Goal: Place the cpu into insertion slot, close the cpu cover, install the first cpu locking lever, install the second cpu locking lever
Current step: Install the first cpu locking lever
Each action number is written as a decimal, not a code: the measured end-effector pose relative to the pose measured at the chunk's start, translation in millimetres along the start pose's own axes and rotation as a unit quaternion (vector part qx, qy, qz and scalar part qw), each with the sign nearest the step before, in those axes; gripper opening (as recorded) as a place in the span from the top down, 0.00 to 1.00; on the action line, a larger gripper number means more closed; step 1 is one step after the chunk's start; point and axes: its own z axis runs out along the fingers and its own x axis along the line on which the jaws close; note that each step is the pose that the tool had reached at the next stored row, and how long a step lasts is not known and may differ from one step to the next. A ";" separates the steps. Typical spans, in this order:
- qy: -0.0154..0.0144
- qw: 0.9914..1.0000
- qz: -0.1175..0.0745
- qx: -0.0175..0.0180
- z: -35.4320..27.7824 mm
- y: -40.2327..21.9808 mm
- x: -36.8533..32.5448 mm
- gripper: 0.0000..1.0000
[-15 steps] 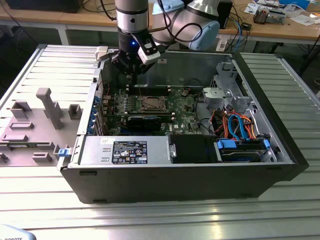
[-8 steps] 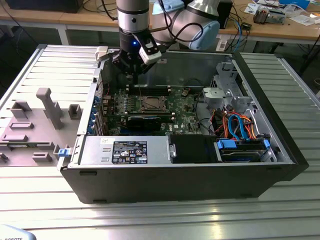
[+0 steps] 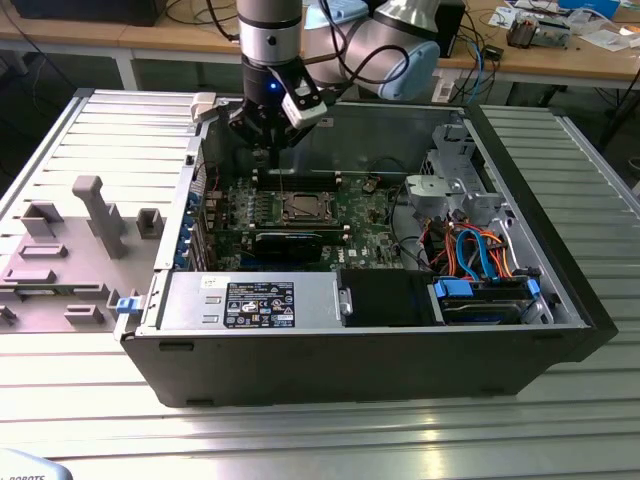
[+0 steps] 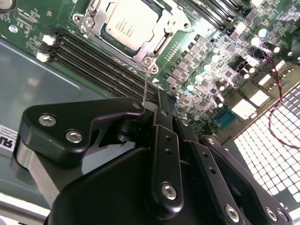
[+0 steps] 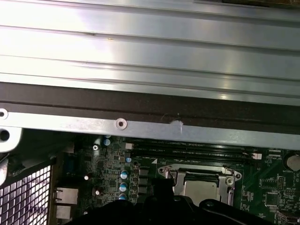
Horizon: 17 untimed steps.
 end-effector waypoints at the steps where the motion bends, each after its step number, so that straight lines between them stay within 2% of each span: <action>1: 0.000 1.000 0.000 0.000 0.0 0.0 -0.9 0.89; 9: 0.000 1.000 0.000 0.000 1.0 -0.4 -11.7 0.89; 11: -0.001 1.000 0.000 0.000 1.7 -1.2 -12.1 0.89; 12: -0.001 1.000 0.000 -0.003 2.1 -1.4 -12.0 0.89; 13: -0.002 1.000 0.000 -0.011 2.1 -2.0 -11.9 0.89; 14: -0.003 1.000 0.000 -0.025 2.2 -3.5 -11.8 0.89; 15: -0.003 1.000 0.000 -0.030 2.7 -4.4 -11.8 0.89; 17: -0.004 1.000 0.001 -0.030 4.3 -4.6 -12.9 0.89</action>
